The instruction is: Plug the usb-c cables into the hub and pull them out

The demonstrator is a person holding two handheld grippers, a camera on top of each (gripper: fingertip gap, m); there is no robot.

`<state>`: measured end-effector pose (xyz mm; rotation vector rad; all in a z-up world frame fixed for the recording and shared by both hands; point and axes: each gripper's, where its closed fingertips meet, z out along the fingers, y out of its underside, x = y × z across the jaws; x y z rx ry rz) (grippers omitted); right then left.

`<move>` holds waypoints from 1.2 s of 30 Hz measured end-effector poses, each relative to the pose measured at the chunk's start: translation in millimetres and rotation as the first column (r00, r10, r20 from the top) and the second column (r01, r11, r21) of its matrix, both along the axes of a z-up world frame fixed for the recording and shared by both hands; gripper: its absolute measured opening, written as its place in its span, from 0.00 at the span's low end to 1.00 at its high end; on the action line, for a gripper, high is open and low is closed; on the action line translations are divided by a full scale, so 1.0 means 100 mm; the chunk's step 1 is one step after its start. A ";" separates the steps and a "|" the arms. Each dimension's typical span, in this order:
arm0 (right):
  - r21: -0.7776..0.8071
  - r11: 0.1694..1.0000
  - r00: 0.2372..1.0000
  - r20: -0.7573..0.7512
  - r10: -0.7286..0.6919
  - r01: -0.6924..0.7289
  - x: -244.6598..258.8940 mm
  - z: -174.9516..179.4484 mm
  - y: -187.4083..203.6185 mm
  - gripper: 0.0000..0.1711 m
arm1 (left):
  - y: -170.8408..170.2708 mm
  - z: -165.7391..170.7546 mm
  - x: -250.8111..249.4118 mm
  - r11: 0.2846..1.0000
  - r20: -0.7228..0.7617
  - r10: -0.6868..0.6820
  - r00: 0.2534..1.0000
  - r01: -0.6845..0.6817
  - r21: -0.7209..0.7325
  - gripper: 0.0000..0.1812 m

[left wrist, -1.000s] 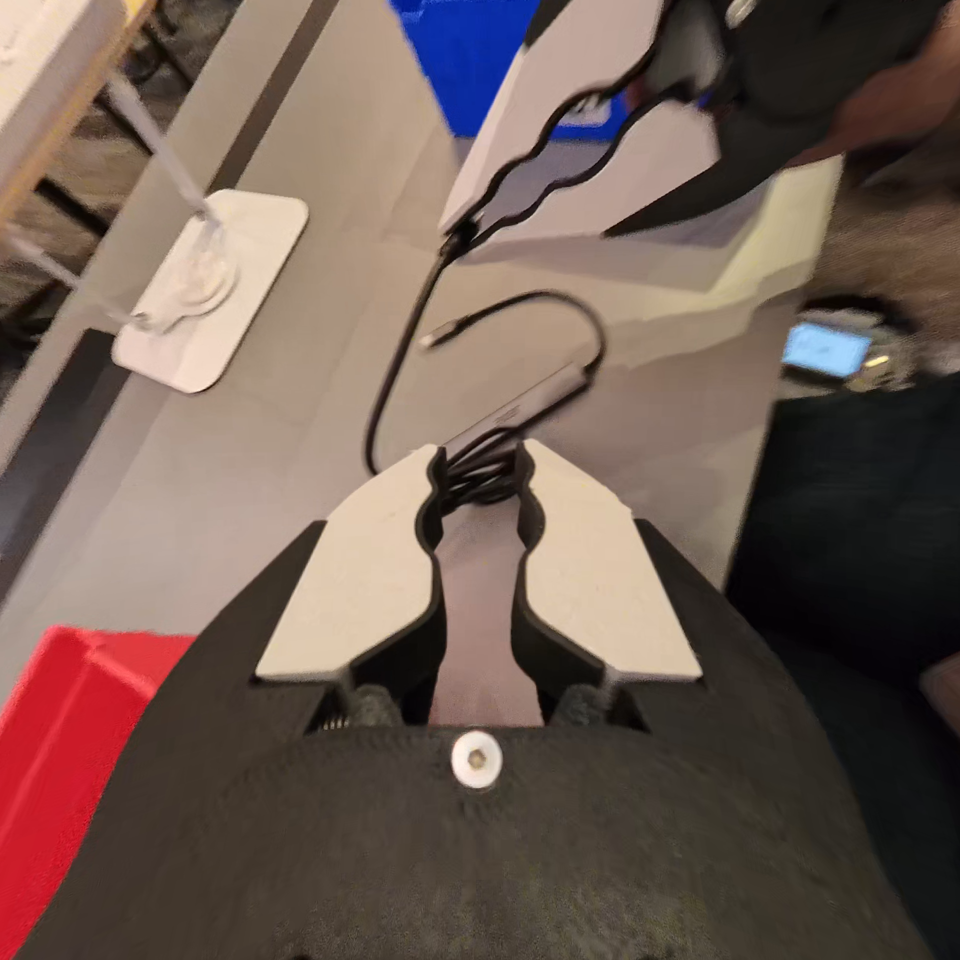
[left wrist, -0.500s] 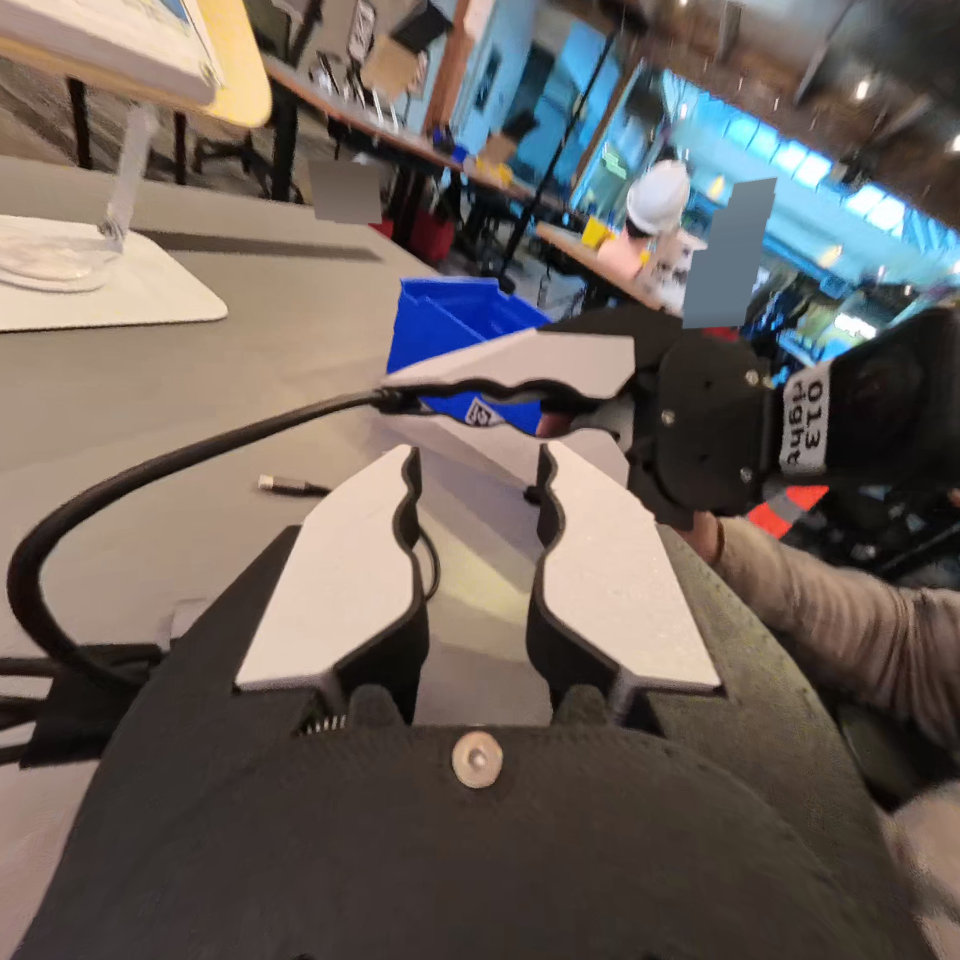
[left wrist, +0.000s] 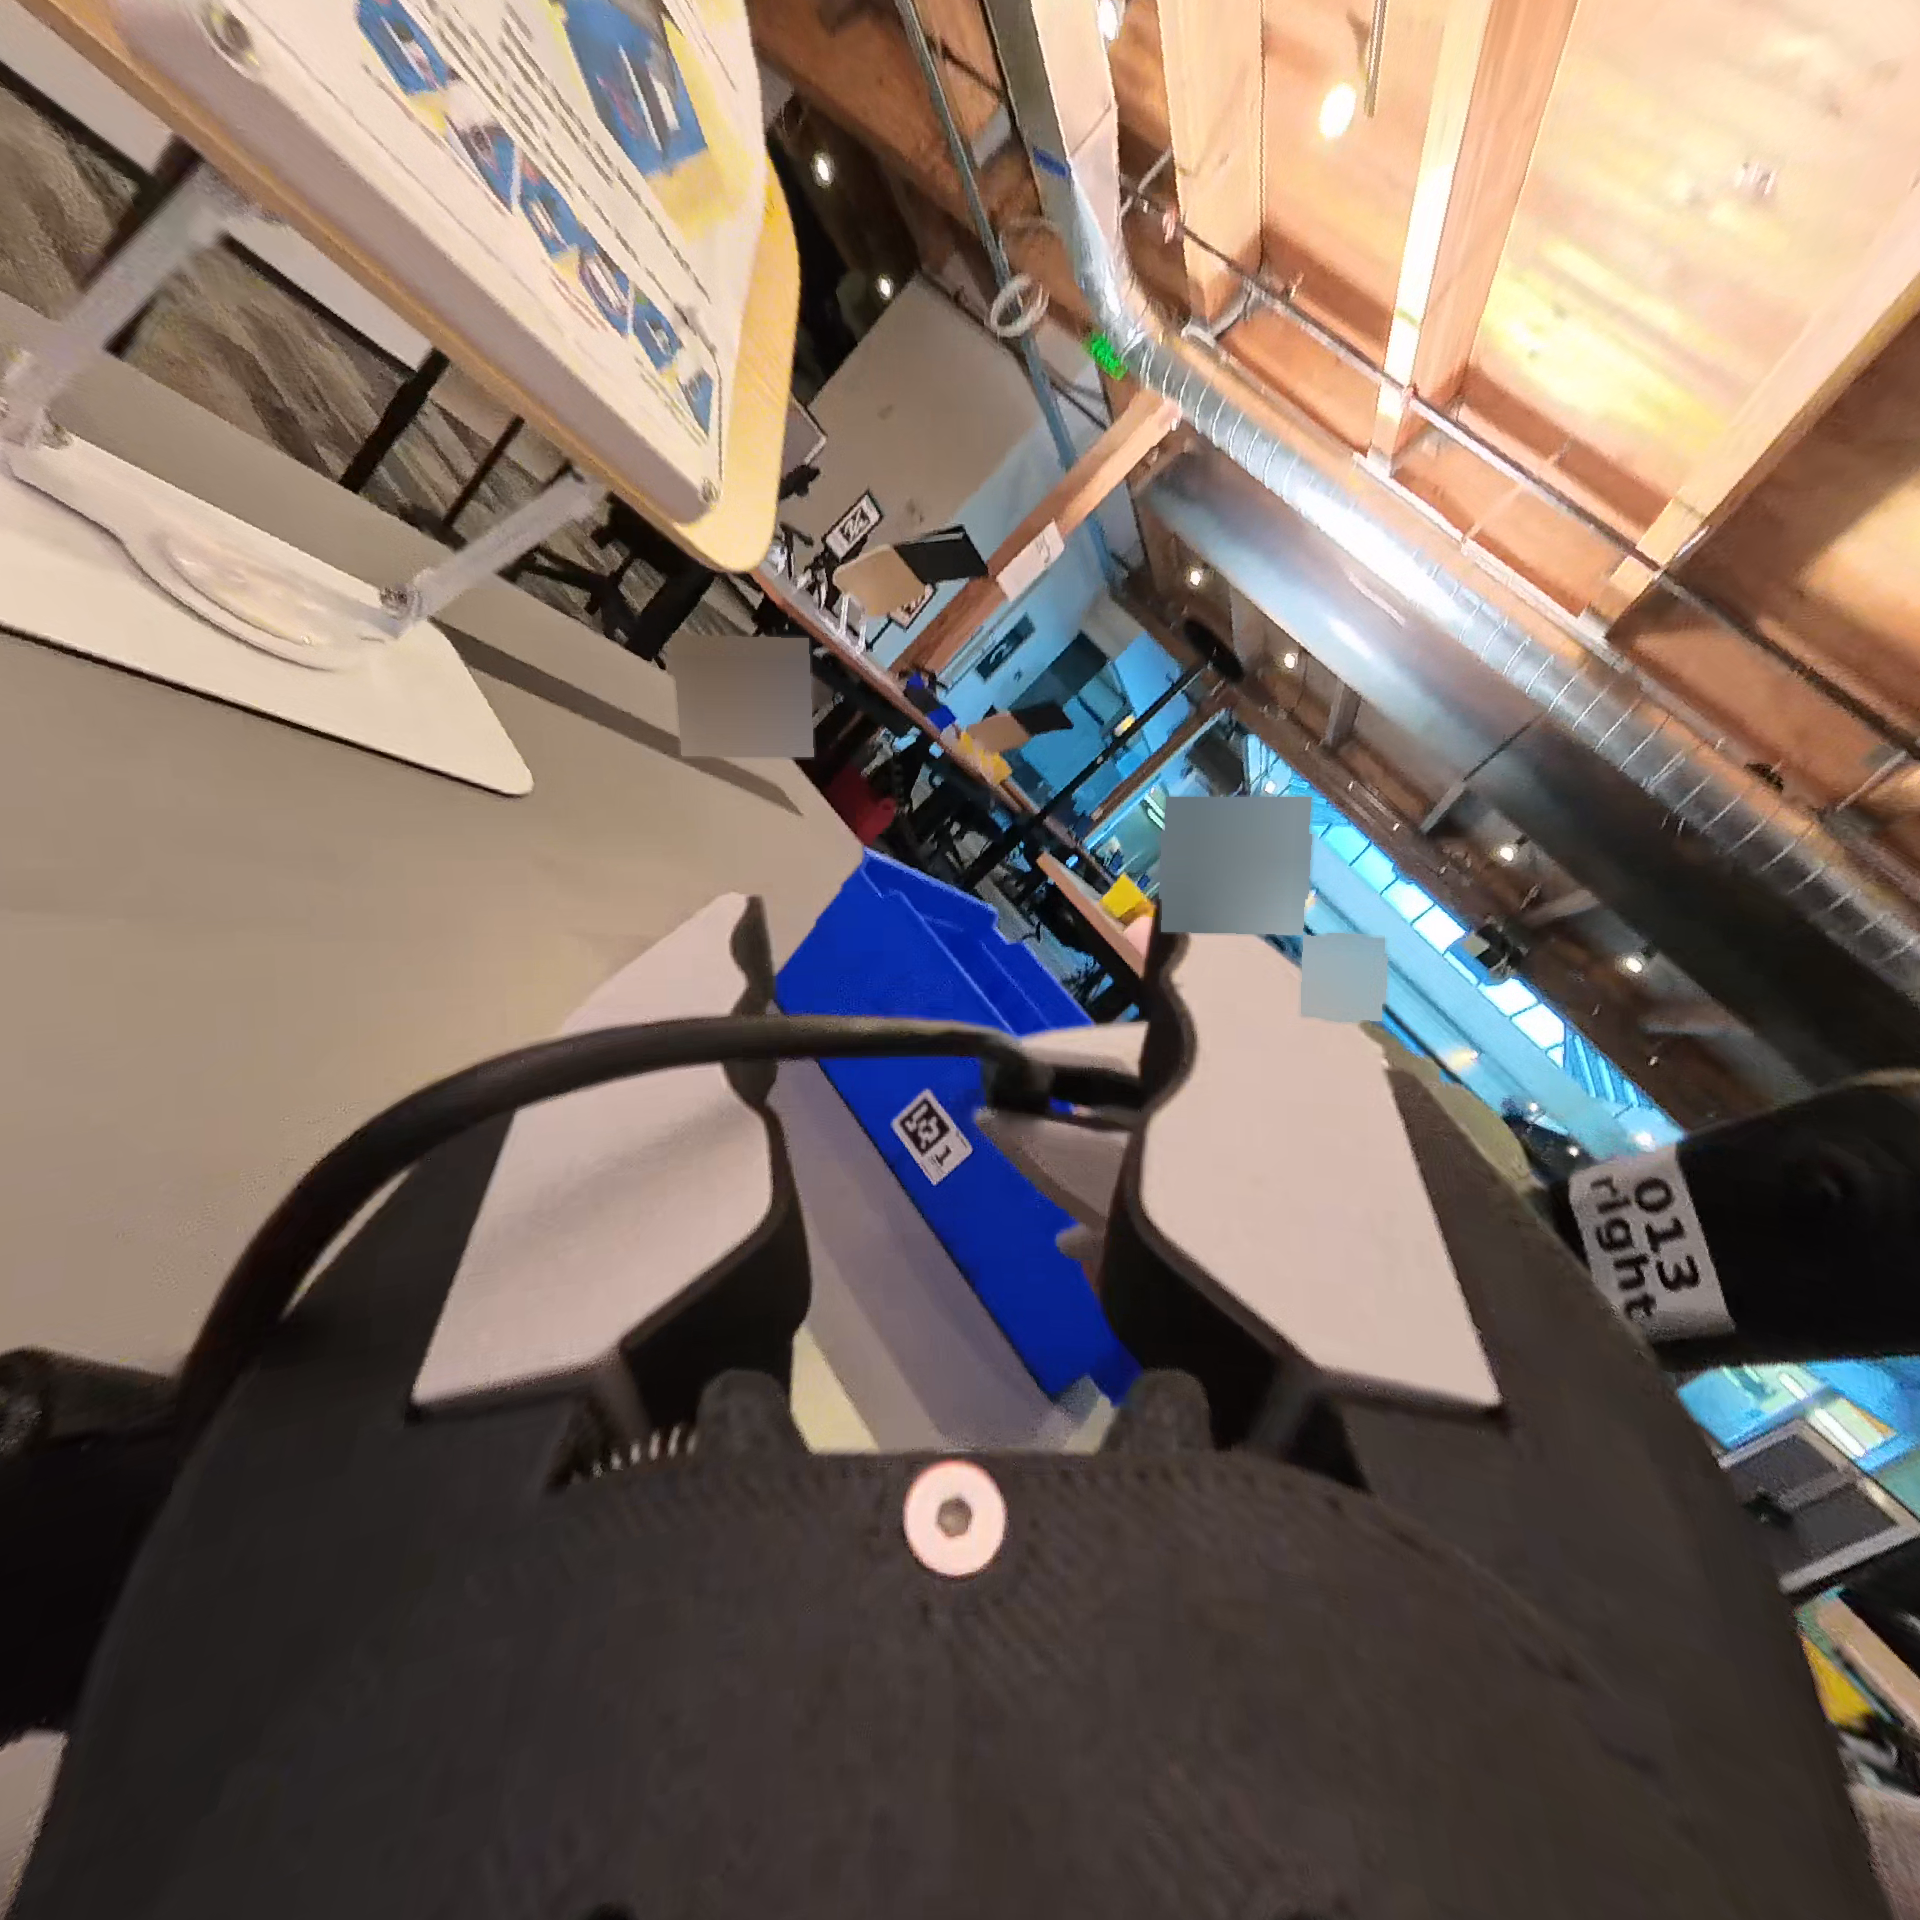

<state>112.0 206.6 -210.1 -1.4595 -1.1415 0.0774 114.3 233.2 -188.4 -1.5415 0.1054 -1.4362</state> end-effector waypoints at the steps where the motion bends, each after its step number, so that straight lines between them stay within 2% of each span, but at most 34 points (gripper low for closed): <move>1: 0.000 1.000 1.000 0.004 0.011 -0.011 -0.01 -0.01 -0.02 0.03 | 0.04 0.01 -0.05 1.000 0.025 -0.002 1.000 0.002 -0.001 0.34; 4: 0.004 0.999 0.999 0.003 0.047 -0.047 -0.01 0.00 -0.07 0.02 | 0.07 0.03 -0.13 0.999 0.076 -0.038 0.996 0.037 0.014 0.21; 7: 0.010 0.995 0.995 0.024 0.099 -0.099 0.02 0.03 -0.11 0.02 | 0.00 0.03 -0.12 0.988 -0.023 -0.072 0.997 0.075 0.132 0.11; 9: -0.016 0.990 0.989 0.048 0.138 -0.137 0.04 0.01 -0.13 0.02 | -0.08 0.03 -0.09 0.972 -0.078 -0.131 0.988 0.144 0.187 0.08; 13: 0.000 0.989 0.983 0.107 0.150 -0.150 0.12 0.01 -0.11 0.03 | -0.20 0.04 -0.04 0.935 -0.201 -0.162 0.966 0.216 0.280 0.00; 16: 0.028 0.989 0.980 0.143 0.137 -0.143 0.16 0.05 -0.09 0.03 | -0.30 0.02 0.00 0.900 -0.313 -0.196 0.929 0.297 0.319 0.00; 21: 0.129 0.981 0.941 0.325 0.094 -0.142 0.18 0.01 -0.08 0.03 | -0.41 -0.05 0.03 0.856 -0.470 -0.231 0.852 0.408 0.318 0.00; 28: 0.253 0.953 0.892 0.450 0.035 -0.165 0.17 0.04 -0.08 0.02 | -0.44 -0.05 0.03 0.847 -0.538 -0.211 0.816 0.428 0.316 0.00; 31: 0.274 0.944 0.883 0.468 0.038 -0.186 0.13 0.07 -0.11 0.02 | -0.47 -0.11 0.08 0.839 -0.579 -0.210 0.788 0.450 0.307 0.07; 32: 0.282 0.941 0.877 0.479 0.031 -0.187 0.13 0.09 -0.11 0.02 | -0.47 -0.14 0.09 0.838 -0.596 -0.202 0.777 0.452 0.306 0.06; 36: 0.284 0.937 0.865 0.501 0.037 -0.204 0.14 0.11 -0.11 0.02 | -0.47 -0.12 0.11 0.840 -0.578 -0.211 0.788 0.449 0.306 0.05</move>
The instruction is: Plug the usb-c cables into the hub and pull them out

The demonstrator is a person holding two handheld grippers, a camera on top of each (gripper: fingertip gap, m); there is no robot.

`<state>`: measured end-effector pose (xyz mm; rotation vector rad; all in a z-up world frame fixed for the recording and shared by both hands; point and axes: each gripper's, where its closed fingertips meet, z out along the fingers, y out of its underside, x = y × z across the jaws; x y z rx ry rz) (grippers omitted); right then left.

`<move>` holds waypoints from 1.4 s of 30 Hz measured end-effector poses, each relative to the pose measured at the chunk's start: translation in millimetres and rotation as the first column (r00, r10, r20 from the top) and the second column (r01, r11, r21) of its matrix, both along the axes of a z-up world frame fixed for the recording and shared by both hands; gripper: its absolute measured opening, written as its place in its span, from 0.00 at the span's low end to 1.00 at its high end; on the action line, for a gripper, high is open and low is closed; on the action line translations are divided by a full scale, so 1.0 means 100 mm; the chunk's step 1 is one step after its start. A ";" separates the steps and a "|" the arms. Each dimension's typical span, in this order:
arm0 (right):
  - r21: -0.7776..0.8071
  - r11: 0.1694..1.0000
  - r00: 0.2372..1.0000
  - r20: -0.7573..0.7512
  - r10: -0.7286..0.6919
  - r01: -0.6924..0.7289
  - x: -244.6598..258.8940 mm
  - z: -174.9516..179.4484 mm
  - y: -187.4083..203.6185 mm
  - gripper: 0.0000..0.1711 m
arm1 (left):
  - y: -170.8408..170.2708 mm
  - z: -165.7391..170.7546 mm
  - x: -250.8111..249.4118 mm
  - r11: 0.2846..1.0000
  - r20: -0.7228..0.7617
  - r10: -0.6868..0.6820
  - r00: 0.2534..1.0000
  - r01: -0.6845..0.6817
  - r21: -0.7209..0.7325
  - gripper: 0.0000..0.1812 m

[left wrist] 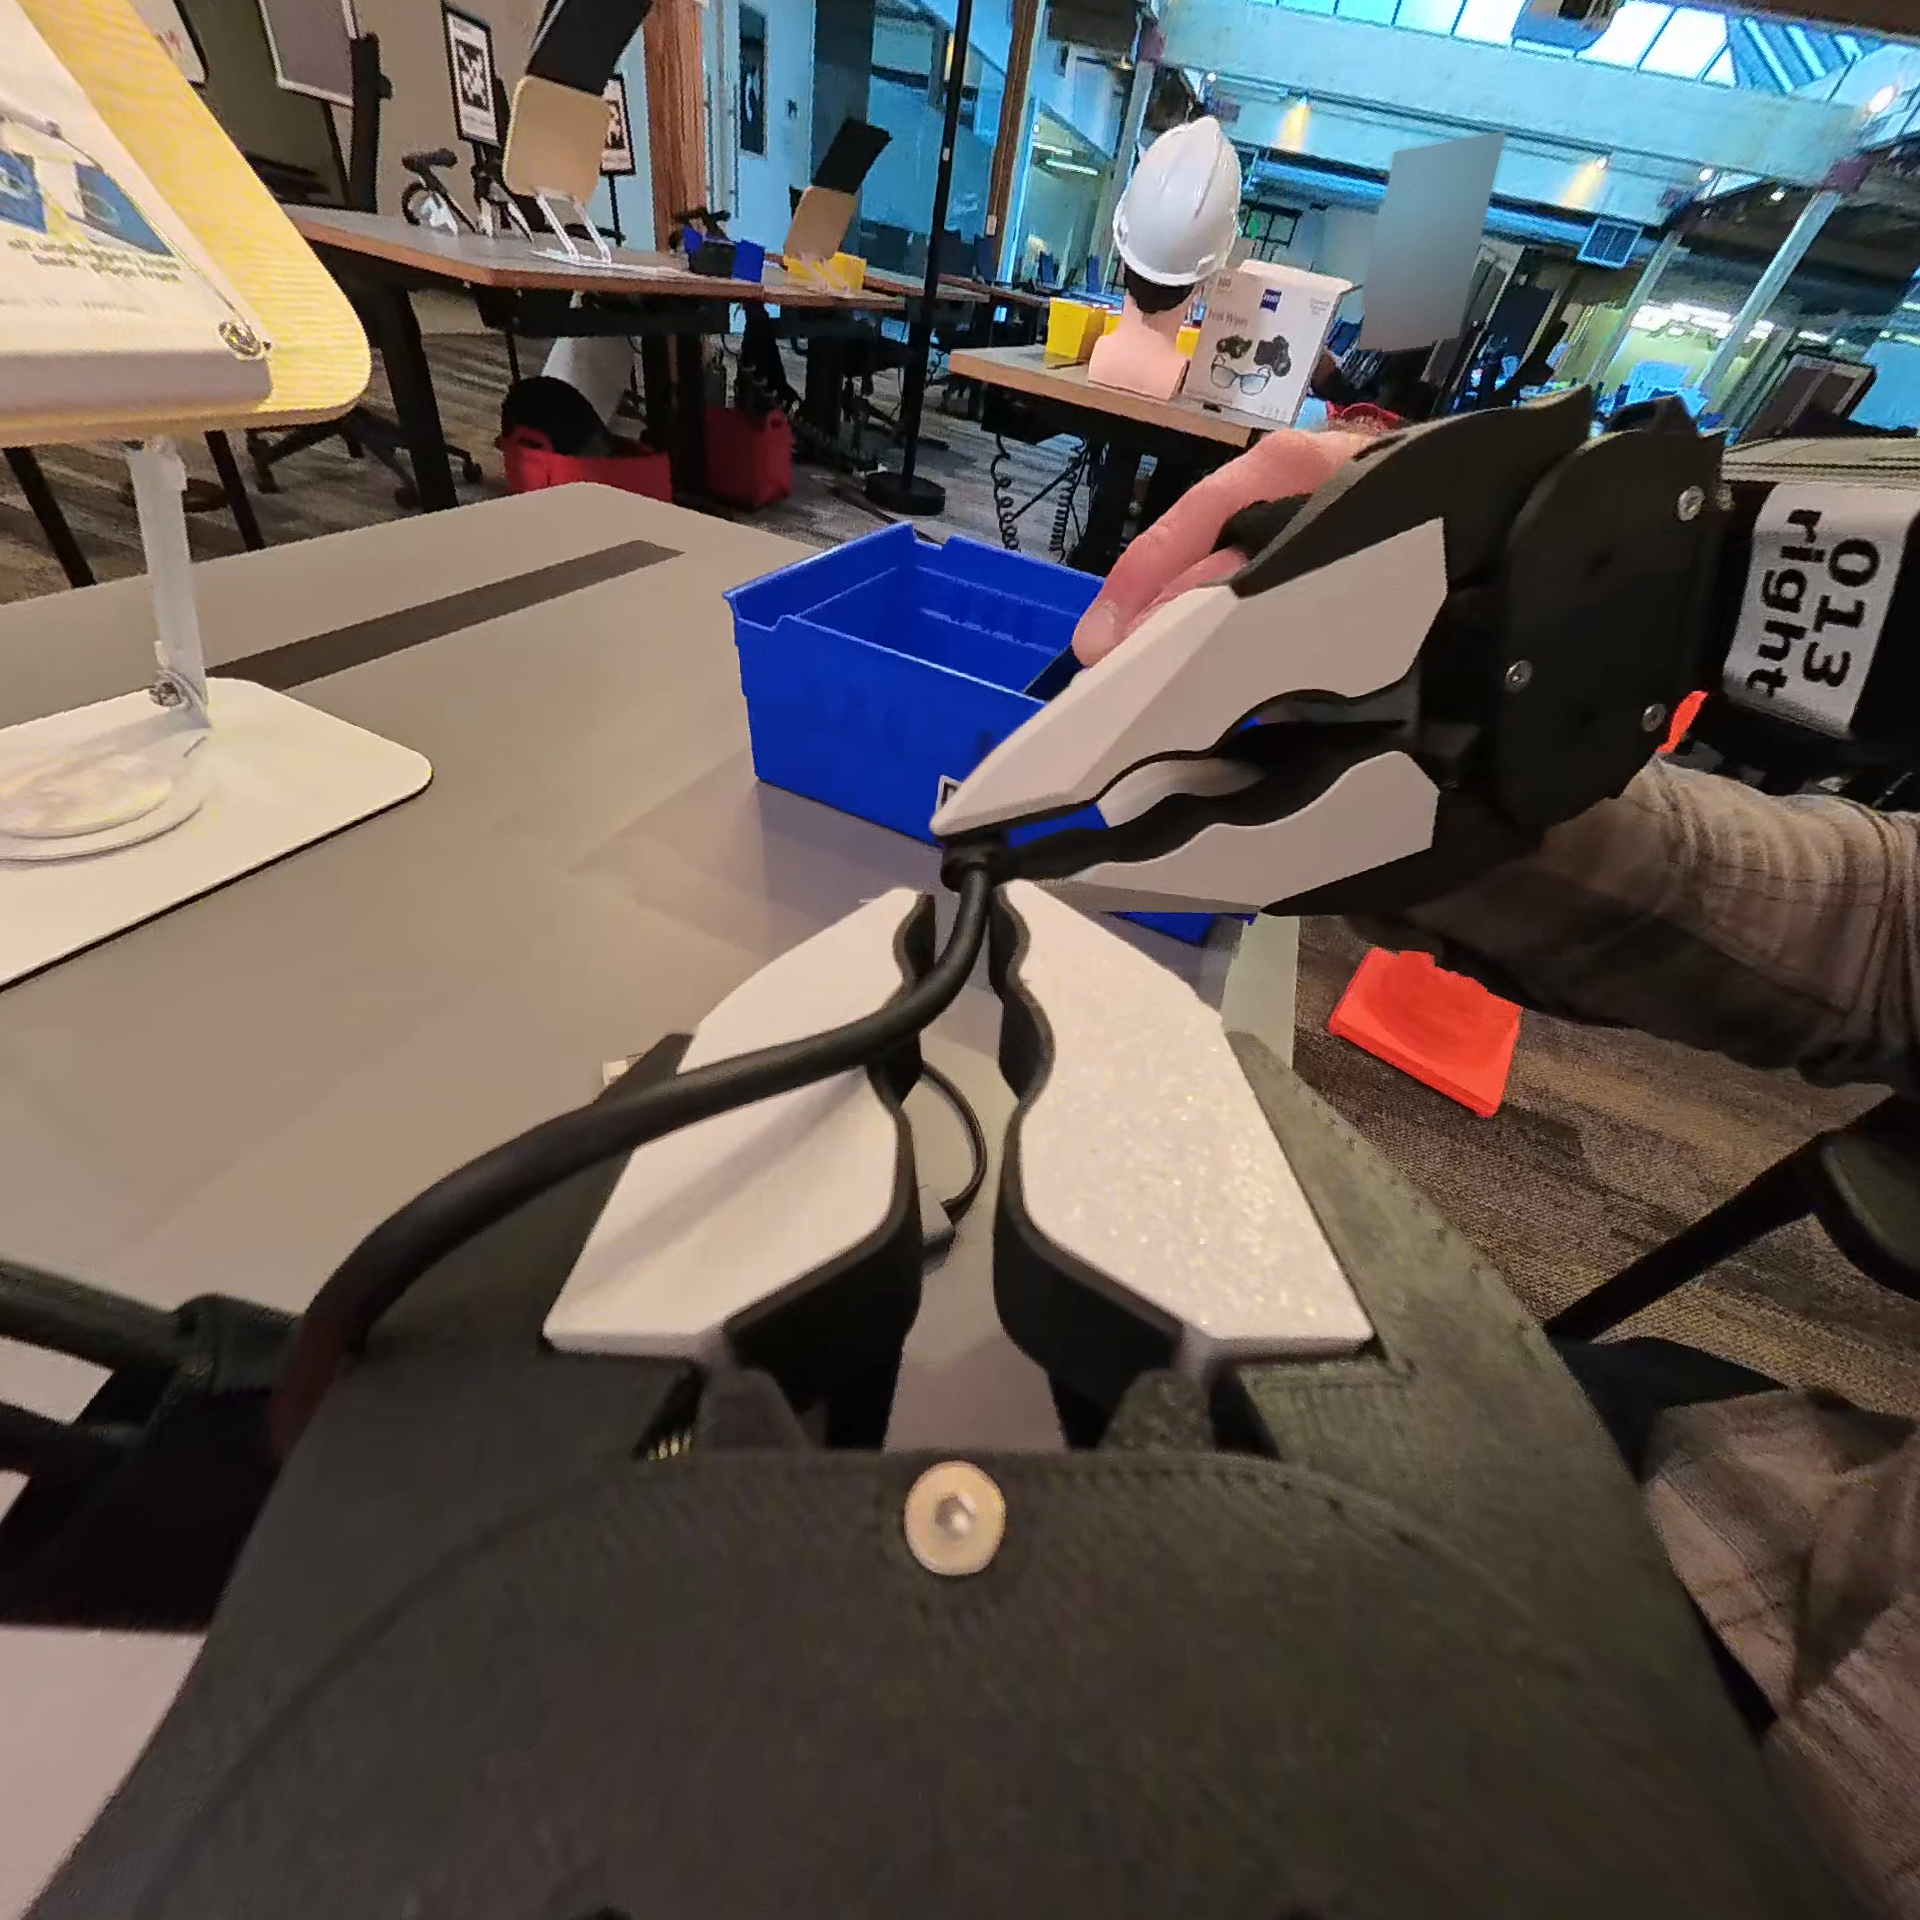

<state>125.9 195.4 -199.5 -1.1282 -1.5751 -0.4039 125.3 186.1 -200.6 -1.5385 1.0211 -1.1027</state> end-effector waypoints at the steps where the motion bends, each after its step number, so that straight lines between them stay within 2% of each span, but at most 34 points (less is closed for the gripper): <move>1: 0.000 1.000 1.000 0.004 0.005 -0.005 0.00 0.00 -0.01 0.02 | 0.00 0.00 0.00 1.000 -0.006 0.001 1.000 -0.001 -0.003 0.06; 11: 0.017 0.999 0.998 0.055 0.034 -0.035 0.01 0.01 -0.04 0.02 | -0.03 0.02 0.05 0.998 0.030 -0.032 0.999 0.034 -0.061 0.12; 16: 0.035 0.999 0.998 0.057 0.028 -0.030 0.02 0.02 -0.04 0.02 | -0.06 0.05 0.08 0.996 0.062 -0.038 0.997 0.042 -0.079 0.07; 24: 0.065 0.997 0.997 0.072 0.027 -0.032 0.00 0.04 -0.05 0.02 | -0.08 0.07 0.08 0.991 0.107 -0.049 0.993 0.062 -0.121 0.08; 33: 0.071 0.997 0.997 0.070 0.027 -0.032 -0.03 0.01 -0.03 0.02 | -0.07 0.03 0.06 0.997 0.080 -0.022 0.997 0.027 -0.065 0.06; 42: 0.073 0.996 0.997 0.069 0.039 -0.045 -0.06 0.02 -0.04 0.03 | -0.07 0.08 0.04 0.995 0.132 -0.019 0.991 0.031 -0.092 0.09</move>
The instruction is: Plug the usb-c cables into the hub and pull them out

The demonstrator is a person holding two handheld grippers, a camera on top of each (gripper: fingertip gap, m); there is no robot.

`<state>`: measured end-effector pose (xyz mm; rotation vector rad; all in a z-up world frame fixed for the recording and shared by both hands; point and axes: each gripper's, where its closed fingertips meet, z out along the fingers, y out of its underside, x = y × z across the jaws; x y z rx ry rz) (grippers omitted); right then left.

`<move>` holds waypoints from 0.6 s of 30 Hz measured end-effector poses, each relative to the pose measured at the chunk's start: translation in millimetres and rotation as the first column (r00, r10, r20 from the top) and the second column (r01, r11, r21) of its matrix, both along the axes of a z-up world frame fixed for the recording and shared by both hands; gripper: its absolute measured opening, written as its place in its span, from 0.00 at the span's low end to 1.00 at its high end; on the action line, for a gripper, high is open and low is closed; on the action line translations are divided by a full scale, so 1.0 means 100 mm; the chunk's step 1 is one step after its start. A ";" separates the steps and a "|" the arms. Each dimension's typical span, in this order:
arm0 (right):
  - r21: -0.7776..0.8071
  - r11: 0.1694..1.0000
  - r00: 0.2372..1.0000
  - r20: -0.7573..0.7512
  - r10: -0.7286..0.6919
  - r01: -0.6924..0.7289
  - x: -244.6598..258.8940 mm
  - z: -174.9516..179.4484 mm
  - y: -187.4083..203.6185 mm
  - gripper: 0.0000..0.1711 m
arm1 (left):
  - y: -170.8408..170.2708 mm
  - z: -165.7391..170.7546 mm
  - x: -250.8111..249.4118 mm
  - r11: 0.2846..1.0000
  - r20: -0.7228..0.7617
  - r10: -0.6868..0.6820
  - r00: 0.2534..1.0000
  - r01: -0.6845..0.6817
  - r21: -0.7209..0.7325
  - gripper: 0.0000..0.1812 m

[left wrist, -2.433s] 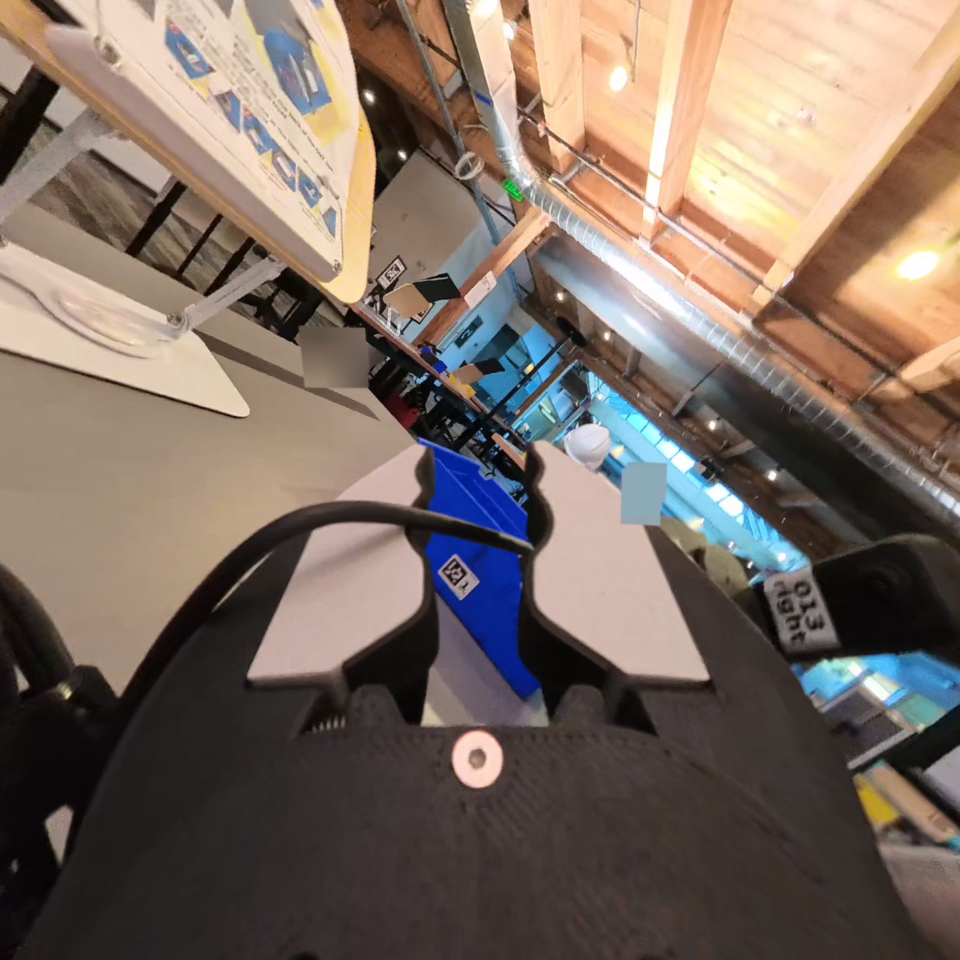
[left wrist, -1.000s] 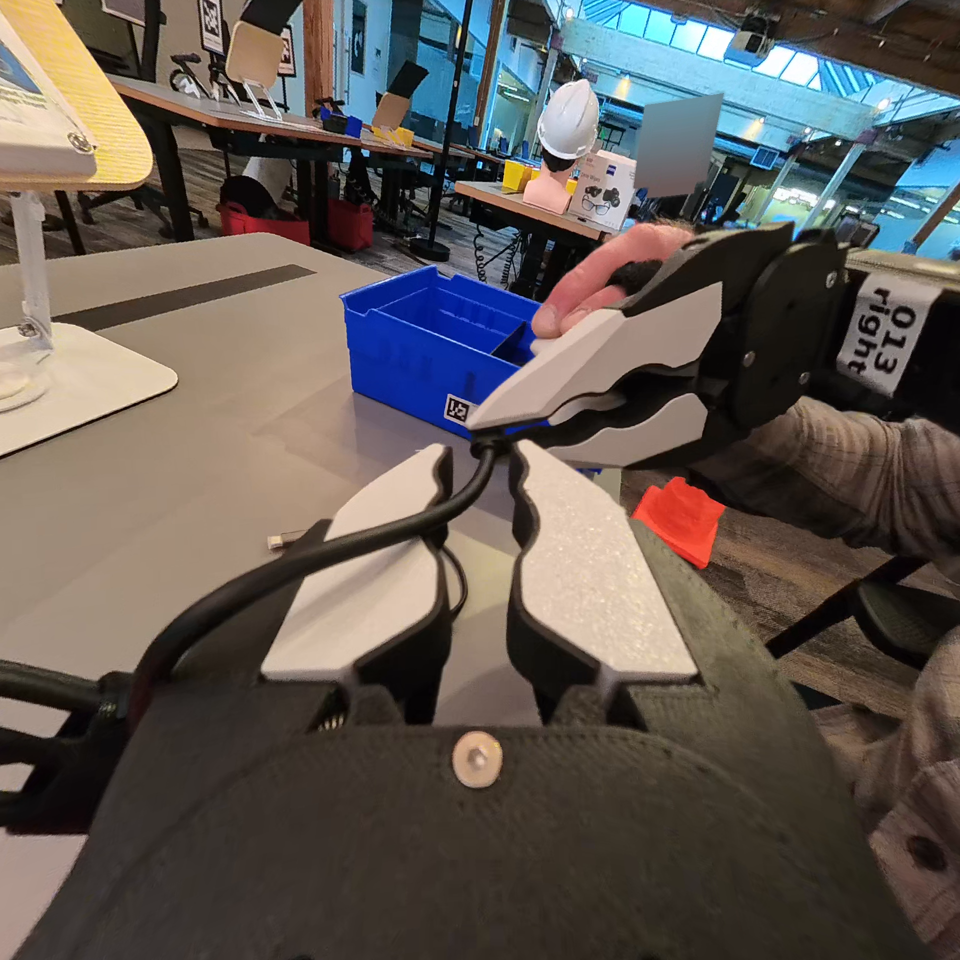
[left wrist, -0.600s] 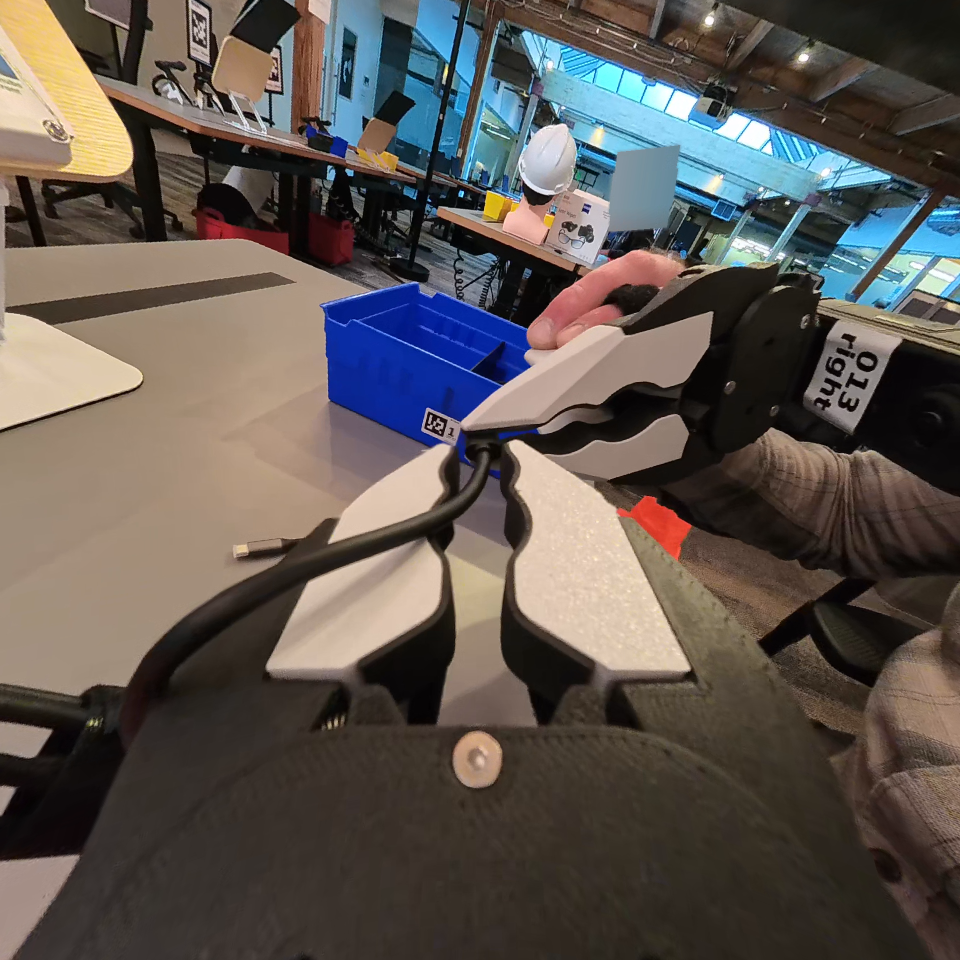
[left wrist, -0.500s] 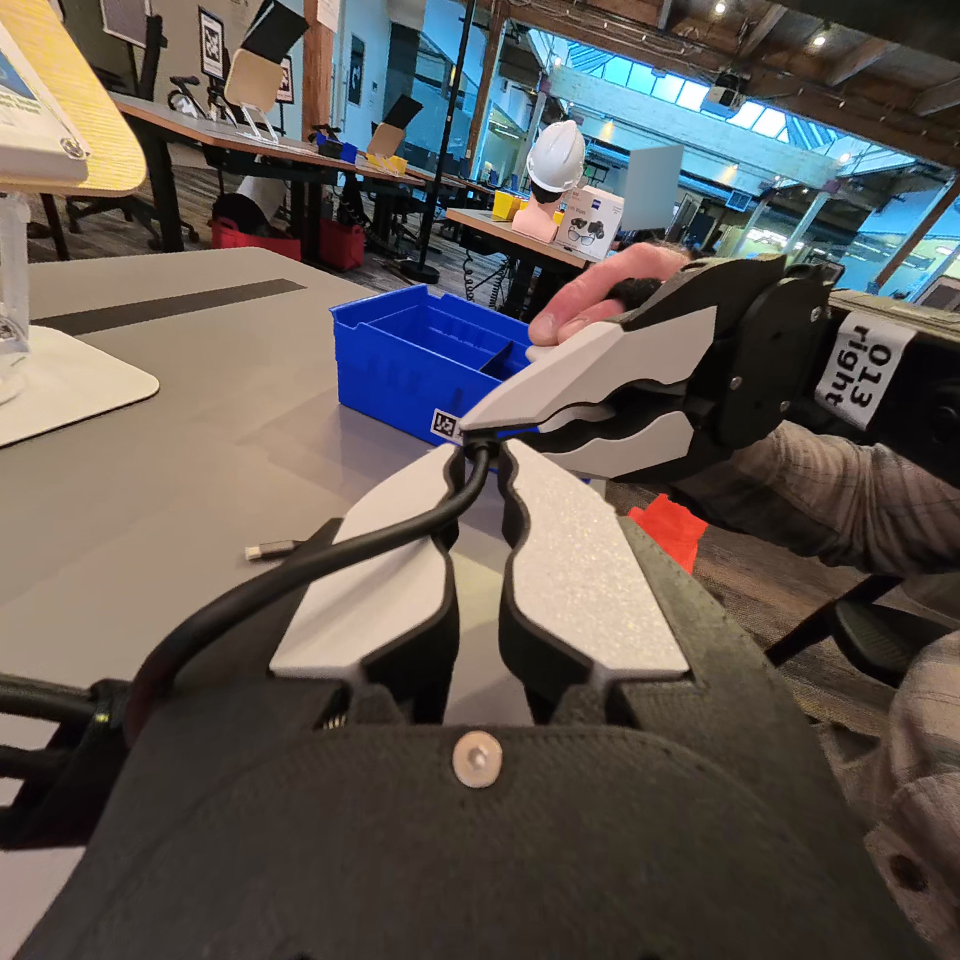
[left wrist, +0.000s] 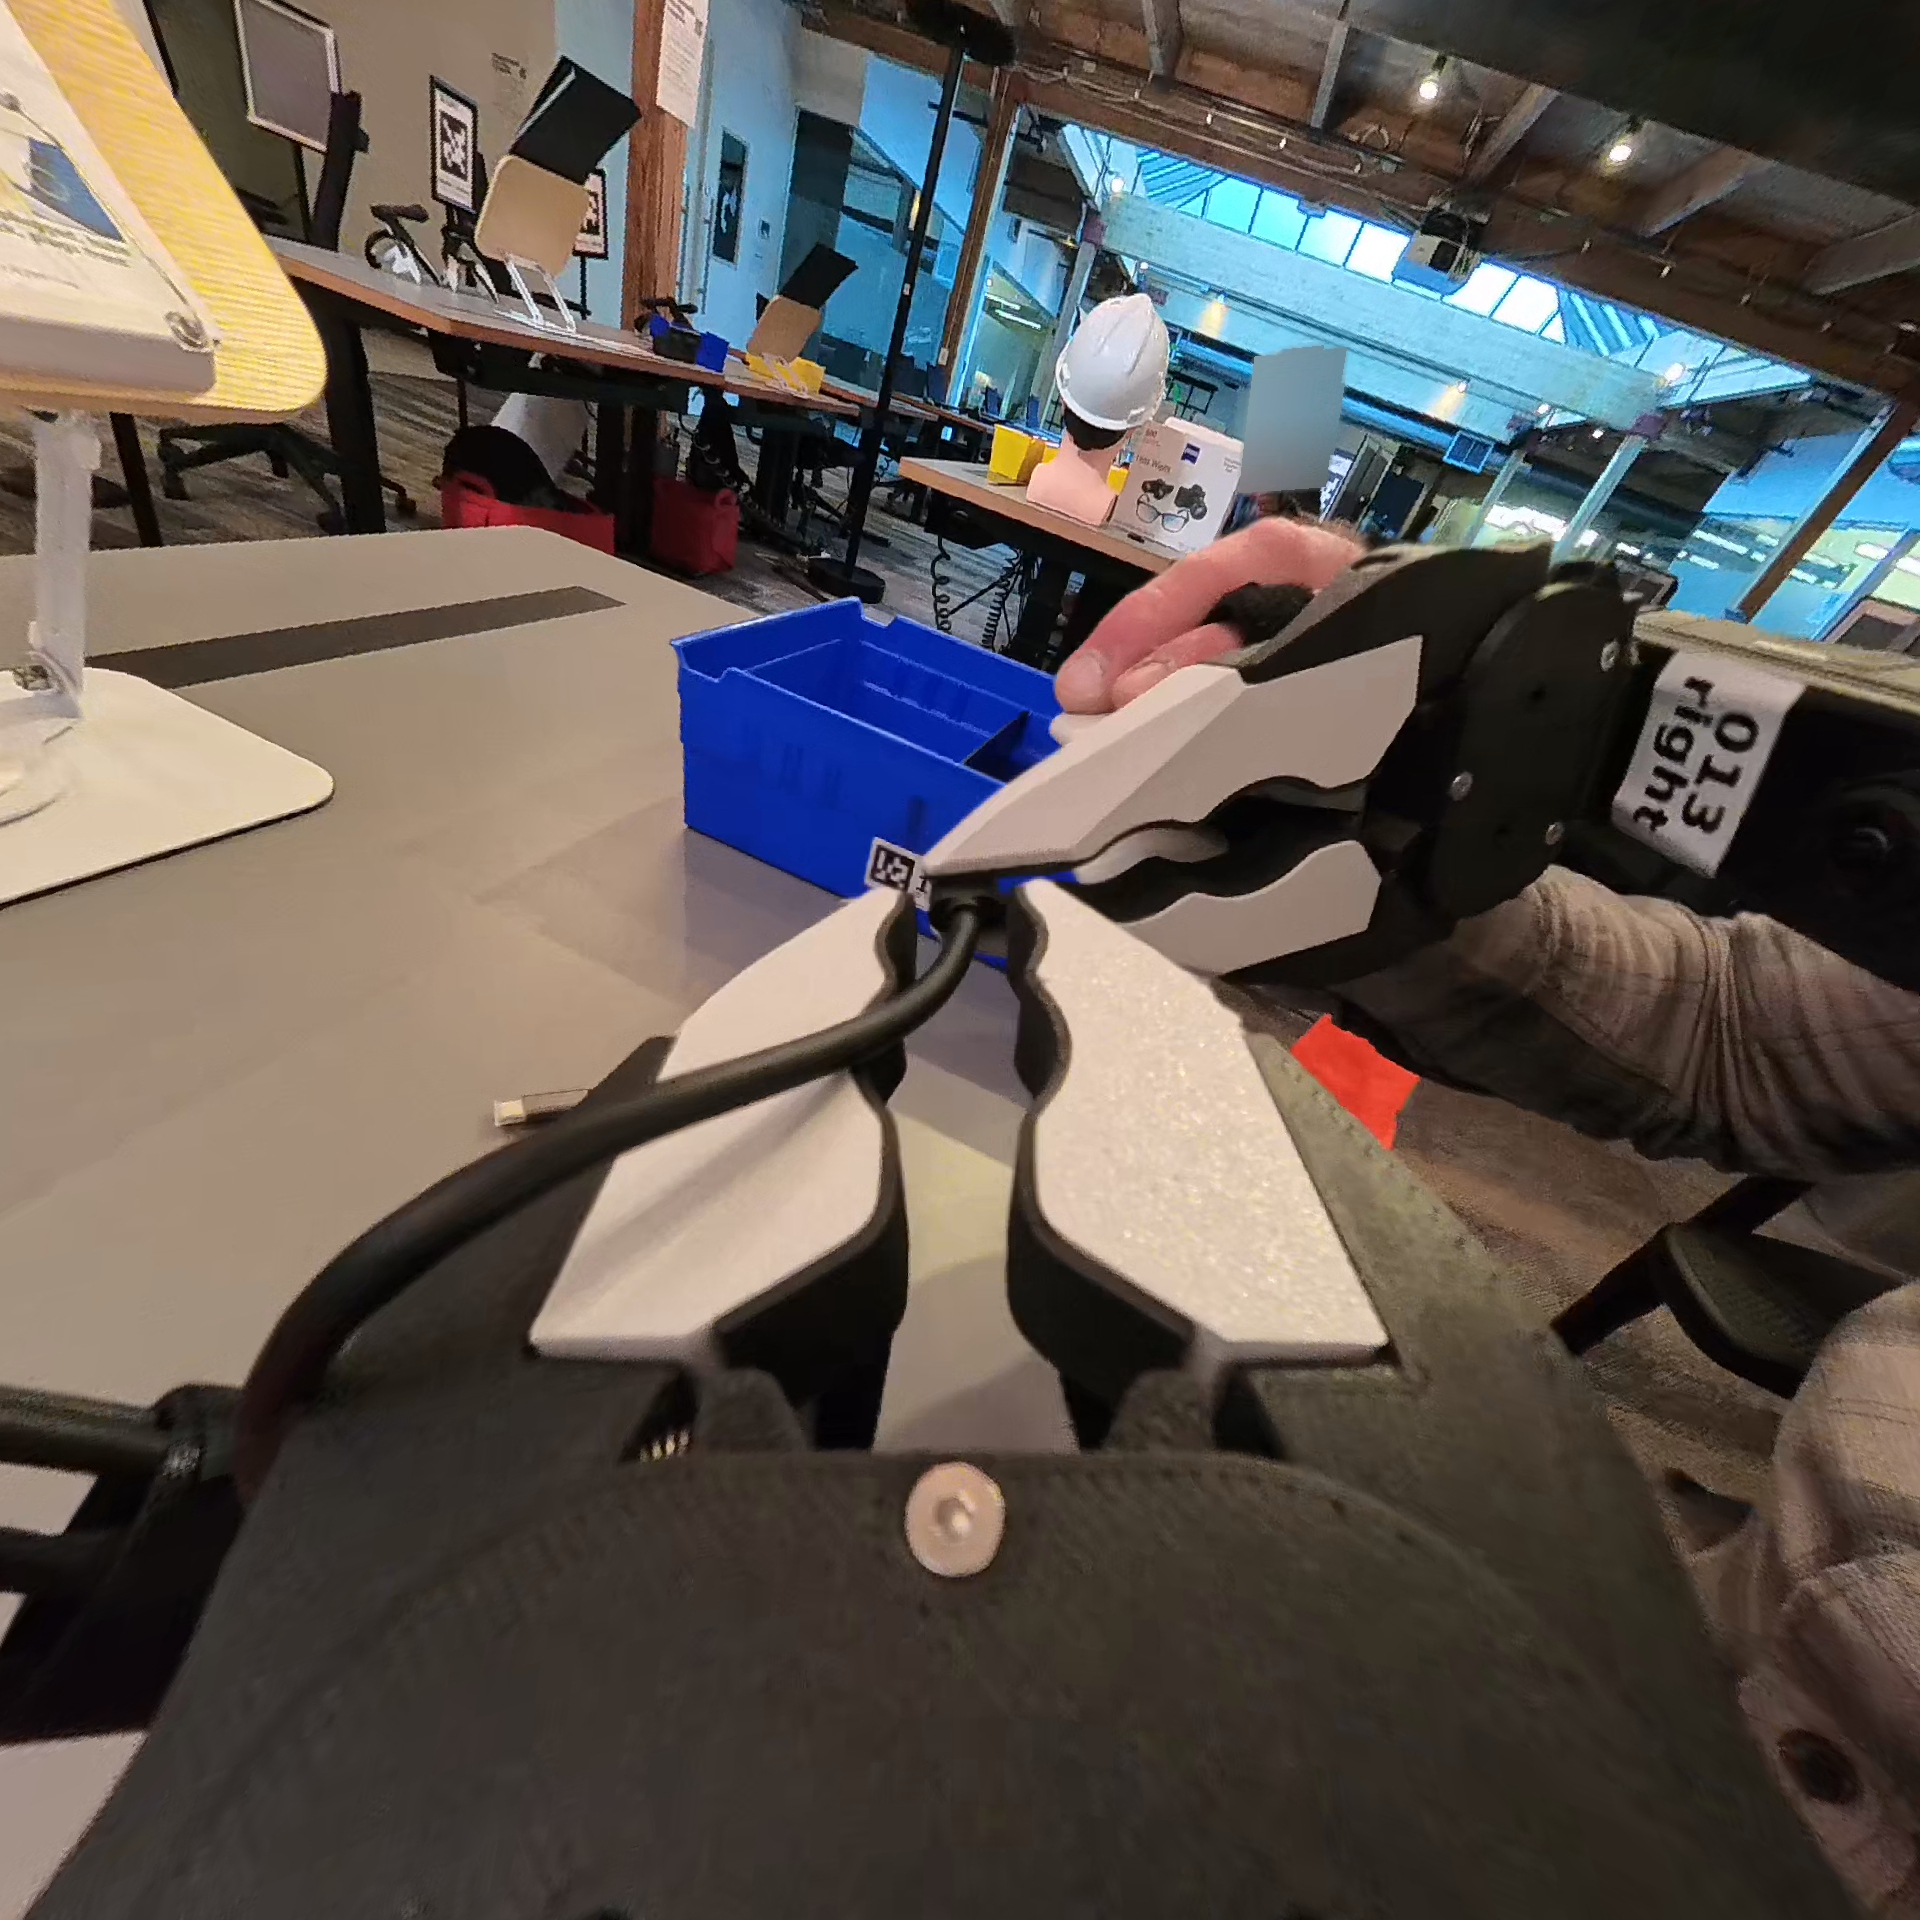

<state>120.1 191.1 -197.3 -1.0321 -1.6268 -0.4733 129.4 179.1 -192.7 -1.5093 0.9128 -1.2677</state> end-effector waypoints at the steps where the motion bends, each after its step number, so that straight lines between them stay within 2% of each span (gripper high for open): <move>1: 0.002 1.000 1.000 0.003 -0.001 0.001 0.00 -0.01 0.00 0.03 | 0.00 0.00 0.00 1.000 0.006 -0.002 1.000 0.002 -0.009 0.08; 8: 0.001 1.000 1.000 -0.001 -0.009 0.009 0.01 -0.03 0.02 0.02 | 0.02 -0.02 0.01 1.000 -0.001 0.014 1.000 -0.014 0.009 0.07; 14: -0.016 1.000 0.999 -0.030 -0.022 0.021 0.04 0.00 0.04 0.09 | 0.05 -0.04 -0.01 0.997 -0.029 0.050 0.998 -0.049 0.053 0.07; 18: -0.074 0.994 0.991 -0.101 -0.091 0.084 0.20 0.08 0.07 0.17 | 0.13 -0.05 -0.12 0.992 -0.033 0.103 0.994 -0.100 0.077 0.07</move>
